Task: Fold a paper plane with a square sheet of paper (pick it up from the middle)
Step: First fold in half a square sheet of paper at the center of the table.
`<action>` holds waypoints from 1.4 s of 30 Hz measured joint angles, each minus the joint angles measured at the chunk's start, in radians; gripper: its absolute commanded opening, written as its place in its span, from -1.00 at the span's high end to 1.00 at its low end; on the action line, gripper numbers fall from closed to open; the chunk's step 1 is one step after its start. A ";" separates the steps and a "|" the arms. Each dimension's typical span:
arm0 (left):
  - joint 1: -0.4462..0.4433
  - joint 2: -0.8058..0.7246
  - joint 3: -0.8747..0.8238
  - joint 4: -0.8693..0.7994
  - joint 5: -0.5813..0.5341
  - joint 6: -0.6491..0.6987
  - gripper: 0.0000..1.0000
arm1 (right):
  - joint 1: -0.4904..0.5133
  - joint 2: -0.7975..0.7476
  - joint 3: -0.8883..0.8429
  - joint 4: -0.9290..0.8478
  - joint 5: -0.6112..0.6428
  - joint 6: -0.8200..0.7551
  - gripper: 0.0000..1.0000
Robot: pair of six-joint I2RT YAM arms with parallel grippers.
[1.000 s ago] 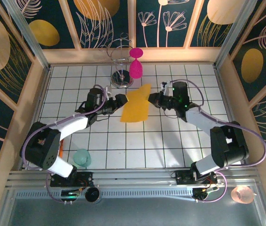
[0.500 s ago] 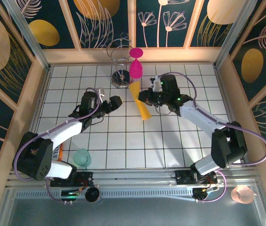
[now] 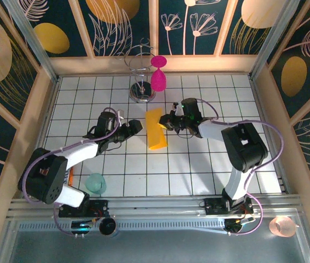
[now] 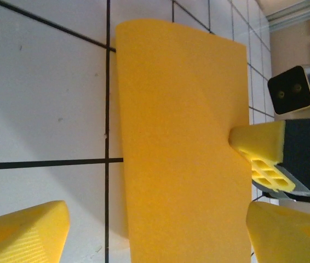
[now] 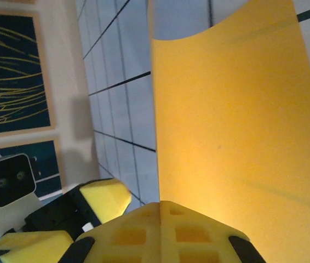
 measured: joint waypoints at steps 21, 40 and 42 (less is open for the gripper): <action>-0.083 0.318 0.248 -0.096 -0.076 0.011 -0.30 | -0.022 0.149 0.118 -0.099 -0.007 -0.203 1.00; -0.096 0.425 0.362 -0.172 -0.128 0.001 0.25 | -0.043 0.183 0.153 -0.142 -0.054 -0.246 0.75; -0.096 0.433 0.362 -0.182 -0.140 0.000 0.28 | -0.047 0.183 0.163 -0.177 -0.036 -0.261 0.65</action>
